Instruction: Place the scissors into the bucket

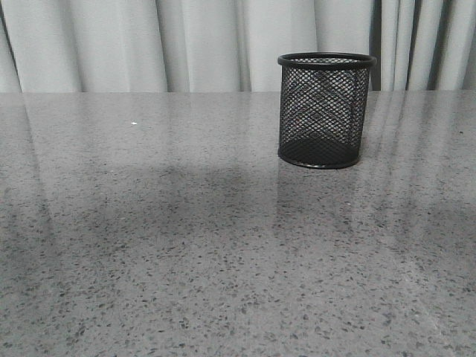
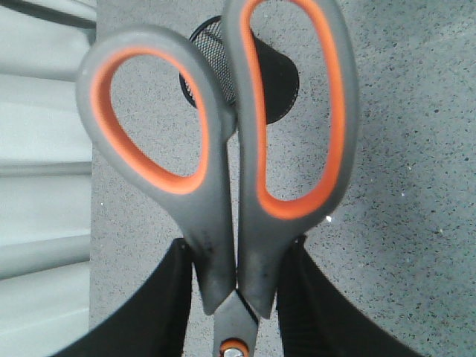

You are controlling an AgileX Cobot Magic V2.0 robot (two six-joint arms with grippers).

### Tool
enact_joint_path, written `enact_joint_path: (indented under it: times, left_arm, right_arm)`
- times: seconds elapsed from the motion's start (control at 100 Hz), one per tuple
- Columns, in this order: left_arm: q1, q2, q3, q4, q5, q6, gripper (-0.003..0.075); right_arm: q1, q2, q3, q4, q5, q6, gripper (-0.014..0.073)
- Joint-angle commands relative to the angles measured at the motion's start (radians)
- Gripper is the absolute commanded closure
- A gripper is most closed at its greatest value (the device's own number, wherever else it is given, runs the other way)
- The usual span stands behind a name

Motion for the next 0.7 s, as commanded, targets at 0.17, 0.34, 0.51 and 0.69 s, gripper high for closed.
enact_joint_path:
  times: [0.17, 0.34, 0.51, 0.69]
  left_arm:
    - [-0.185, 0.033, -0.051, 0.172, -0.085, -0.121, 0.0741]
    - [-0.267, 0.076, -0.101, 0.207, -0.085, -0.121, 0.0741]
    - [-0.31, 0.112, -0.157, 0.218, -0.085, -0.121, 0.0741]
    - [-0.331, 0.147, -0.192, 0.22, -0.091, -0.121, 0.0741]
  right_arm:
    - [0.005, 0.026, -0.057, 0.089, -0.015, -0.021, 0.0209]
    - [0.005, 0.05, -0.057, 0.093, -0.012, -0.032, 0.0209]
    - [0.005, 0.077, -0.057, 0.103, -0.012, -0.046, 0.0209]
    - [0.005, 0.107, -0.057, 0.111, -0.002, -0.061, 0.0209]
